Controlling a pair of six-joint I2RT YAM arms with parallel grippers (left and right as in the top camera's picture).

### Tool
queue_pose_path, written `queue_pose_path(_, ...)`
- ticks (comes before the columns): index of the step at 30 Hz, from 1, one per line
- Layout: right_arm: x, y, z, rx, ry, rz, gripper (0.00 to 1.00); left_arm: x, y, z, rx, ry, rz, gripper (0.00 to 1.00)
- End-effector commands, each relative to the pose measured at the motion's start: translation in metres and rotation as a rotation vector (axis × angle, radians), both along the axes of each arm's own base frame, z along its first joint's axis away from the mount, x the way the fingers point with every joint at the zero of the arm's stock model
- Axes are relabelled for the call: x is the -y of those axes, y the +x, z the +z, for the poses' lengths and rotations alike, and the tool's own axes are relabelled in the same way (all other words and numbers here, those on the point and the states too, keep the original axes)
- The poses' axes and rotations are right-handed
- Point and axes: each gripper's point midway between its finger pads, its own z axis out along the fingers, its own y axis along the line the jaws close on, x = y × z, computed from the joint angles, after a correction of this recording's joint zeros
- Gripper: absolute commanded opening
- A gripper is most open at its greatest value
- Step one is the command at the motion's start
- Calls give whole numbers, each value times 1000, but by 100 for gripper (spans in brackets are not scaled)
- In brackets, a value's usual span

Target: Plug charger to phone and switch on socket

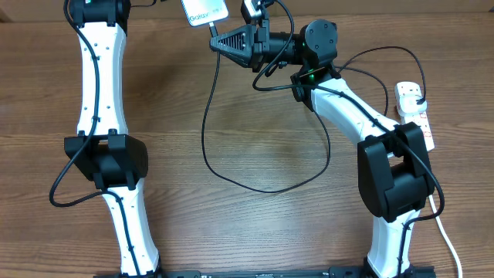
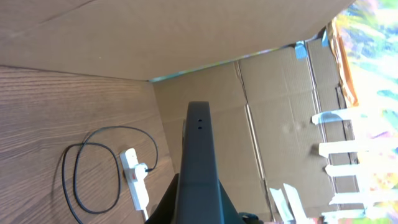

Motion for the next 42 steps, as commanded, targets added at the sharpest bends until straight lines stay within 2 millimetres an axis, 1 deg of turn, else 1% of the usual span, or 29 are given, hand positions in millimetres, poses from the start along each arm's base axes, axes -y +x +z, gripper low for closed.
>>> queue_pose_path(1,5,8,15,12,29,-52,4,11,-31,28,68,-13,-117,4)
queue_pose_path(23,6,16,18,-23,51,-93,4,14,-32,28,87,-7,-124,4)
queue_pose_path(34,7,18,19,-29,56,-102,4,16,-38,29,89,-13,-158,4)
queue_pose_path(42,8,20,23,-73,76,-108,4,16,-38,29,89,-13,-158,4)
